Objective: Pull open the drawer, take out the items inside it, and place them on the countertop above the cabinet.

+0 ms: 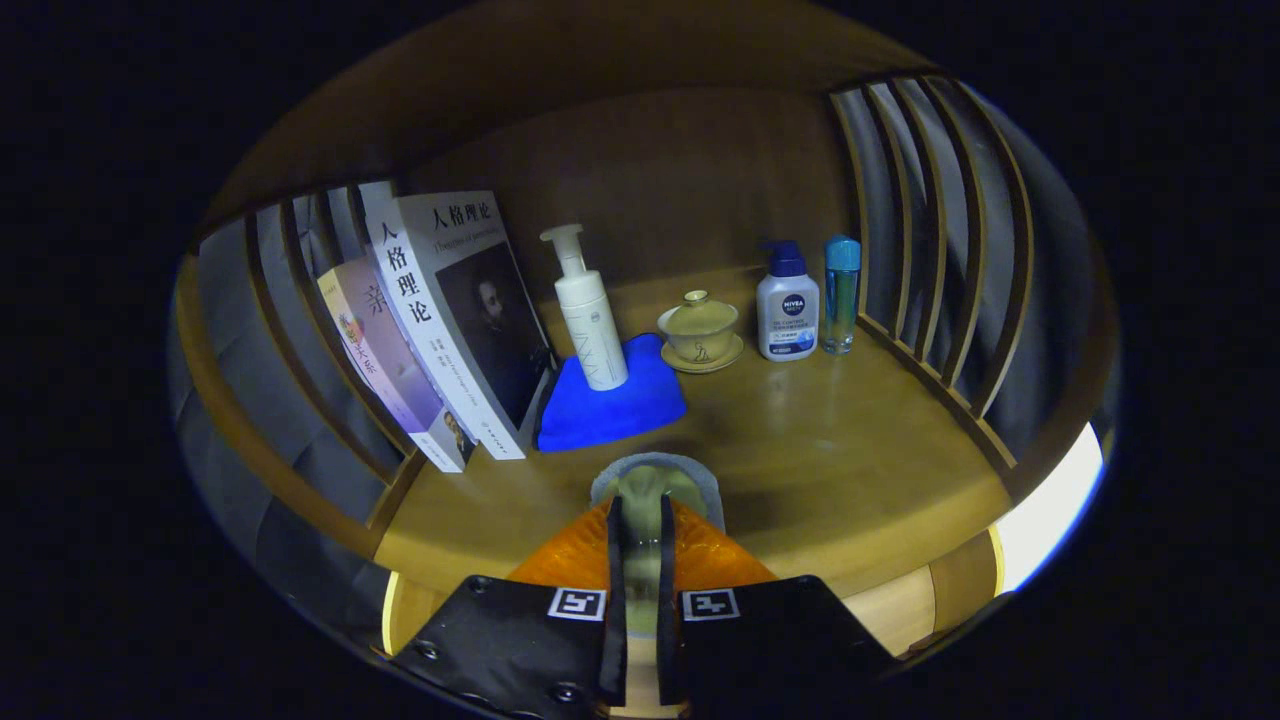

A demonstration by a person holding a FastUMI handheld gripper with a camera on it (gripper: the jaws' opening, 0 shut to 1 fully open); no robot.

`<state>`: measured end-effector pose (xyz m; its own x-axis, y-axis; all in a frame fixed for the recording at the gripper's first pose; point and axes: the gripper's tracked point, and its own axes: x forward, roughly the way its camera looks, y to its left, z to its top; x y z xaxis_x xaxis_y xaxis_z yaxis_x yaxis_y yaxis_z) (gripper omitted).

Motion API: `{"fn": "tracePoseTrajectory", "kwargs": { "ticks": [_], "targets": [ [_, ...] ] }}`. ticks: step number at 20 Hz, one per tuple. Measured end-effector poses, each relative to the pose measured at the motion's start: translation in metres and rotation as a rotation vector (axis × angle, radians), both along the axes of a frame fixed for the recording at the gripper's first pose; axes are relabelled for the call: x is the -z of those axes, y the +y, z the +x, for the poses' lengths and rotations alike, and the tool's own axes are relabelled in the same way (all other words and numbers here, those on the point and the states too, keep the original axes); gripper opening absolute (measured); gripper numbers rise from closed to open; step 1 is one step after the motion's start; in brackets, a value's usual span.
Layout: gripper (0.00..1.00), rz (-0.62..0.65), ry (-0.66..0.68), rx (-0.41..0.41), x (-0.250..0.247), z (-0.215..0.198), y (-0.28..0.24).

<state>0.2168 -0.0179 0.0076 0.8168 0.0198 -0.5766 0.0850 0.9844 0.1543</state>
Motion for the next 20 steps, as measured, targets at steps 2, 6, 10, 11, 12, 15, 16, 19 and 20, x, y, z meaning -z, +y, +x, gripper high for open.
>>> {"fn": "tracePoseTrajectory", "kwargs": {
  "ticks": [2, 6, 10, 11, 12, 15, 16, 19, 20],
  "targets": [
    [0.17, 0.000, -0.020, -0.006, 0.001, 0.010, 0.002],
    [0.28, -0.063, -0.049, -0.029, 0.003, 0.011, -0.001],
    [0.72, -0.091, -0.181, -0.047, -0.017, 0.002, 0.006],
    [0.85, -0.100, -0.219, -0.055, -0.029, -0.008, 0.009],
    [0.97, -0.113, -0.245, -0.067, -0.035, -0.016, 0.011],
    [0.98, -0.154, -0.287, -0.079, -0.046, -0.048, 0.014],
    [0.98, -0.159, -0.296, -0.074, -0.048, -0.057, 0.013],
    [0.98, -0.147, -0.323, -0.078, -0.048, -0.086, 0.017],
    [0.98, -0.158, -0.331, -0.073, -0.048, -0.096, 0.014]
  ]
}}
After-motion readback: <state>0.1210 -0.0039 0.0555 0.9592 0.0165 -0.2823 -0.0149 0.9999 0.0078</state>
